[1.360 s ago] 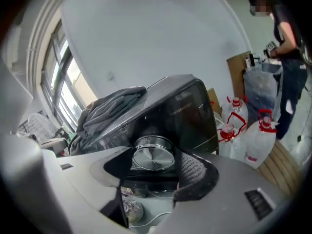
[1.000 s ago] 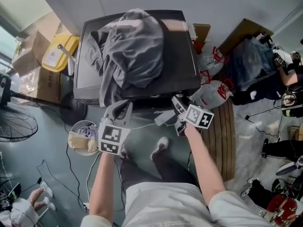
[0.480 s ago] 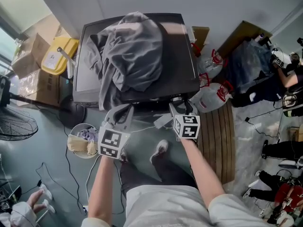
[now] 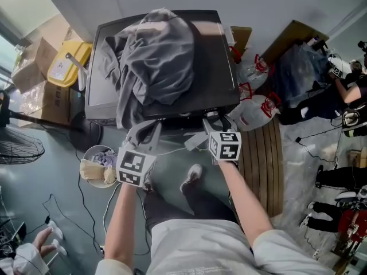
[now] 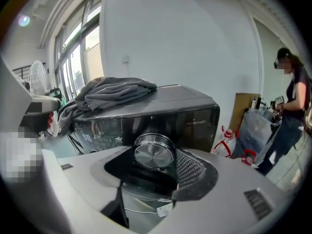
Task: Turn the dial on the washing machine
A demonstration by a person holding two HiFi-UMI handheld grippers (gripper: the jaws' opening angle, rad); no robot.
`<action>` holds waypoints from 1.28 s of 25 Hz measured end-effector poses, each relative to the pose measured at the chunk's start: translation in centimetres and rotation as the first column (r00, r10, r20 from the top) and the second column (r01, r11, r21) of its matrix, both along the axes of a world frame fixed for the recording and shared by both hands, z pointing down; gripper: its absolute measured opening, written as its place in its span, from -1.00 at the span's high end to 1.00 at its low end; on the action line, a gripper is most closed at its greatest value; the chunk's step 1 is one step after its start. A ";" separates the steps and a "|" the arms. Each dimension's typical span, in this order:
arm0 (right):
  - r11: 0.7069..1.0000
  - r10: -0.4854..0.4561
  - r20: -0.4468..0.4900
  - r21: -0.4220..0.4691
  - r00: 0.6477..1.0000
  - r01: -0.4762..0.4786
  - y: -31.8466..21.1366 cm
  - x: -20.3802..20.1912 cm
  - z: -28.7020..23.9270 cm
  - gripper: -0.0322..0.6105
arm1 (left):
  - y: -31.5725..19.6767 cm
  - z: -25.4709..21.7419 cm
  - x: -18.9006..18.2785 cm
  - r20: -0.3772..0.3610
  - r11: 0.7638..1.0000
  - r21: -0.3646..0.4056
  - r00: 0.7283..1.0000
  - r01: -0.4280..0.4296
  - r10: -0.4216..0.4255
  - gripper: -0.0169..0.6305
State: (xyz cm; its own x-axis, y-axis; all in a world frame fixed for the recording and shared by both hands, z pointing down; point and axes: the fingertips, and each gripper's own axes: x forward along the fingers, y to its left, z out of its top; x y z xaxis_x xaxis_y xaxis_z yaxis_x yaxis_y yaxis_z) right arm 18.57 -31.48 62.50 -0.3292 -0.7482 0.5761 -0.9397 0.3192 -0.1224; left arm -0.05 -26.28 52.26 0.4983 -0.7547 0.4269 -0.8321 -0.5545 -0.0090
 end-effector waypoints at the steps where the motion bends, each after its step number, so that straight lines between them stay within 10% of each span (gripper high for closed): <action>1: 1.000 0.005 0.034 -0.009 0.999 -0.005 0.0 0.0 0.0 0.03 | 0.0 0.0 0.0 -0.002 1.000 -0.001 1.000 0.001 -0.001 0.92; 11: 0.996 0.047 0.209 -0.088 0.977 -0.029 0.1 0.4 0.2 0.03 | 0.3 0.6 0.3 -0.017 1.000 -0.017 1.000 0.012 -0.013 0.92; 16: 0.984 0.126 0.437 -0.167 0.890 -0.058 -0.1 0.8 0.3 0.03 | 0.3 0.7 0.3 -0.035 0.999 -0.040 0.999 0.027 -0.029 0.92; 21: 0.977 0.156 0.498 -0.207 0.853 -0.058 -0.1 0.6 0.1 0.03 | 0.4 0.9 0.1 -0.035 0.998 -0.050 0.999 0.035 -0.037 0.92; 32: 0.942 0.297 0.708 -0.329 0.641 -0.072 0.2 0.8 0.3 0.04 | 0.6 0.4 -0.4 -0.077 0.996 -0.060 0.994 0.066 -0.071 0.92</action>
State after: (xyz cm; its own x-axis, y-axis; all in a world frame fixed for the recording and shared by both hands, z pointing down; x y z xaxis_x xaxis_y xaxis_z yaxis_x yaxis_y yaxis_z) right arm 19.37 -31.31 62.75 -0.5971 -0.7100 0.3733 -0.5322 0.0024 -0.8466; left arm -0.42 -25.72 52.63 0.4804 -0.7637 0.4313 -0.8649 -0.4941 0.0886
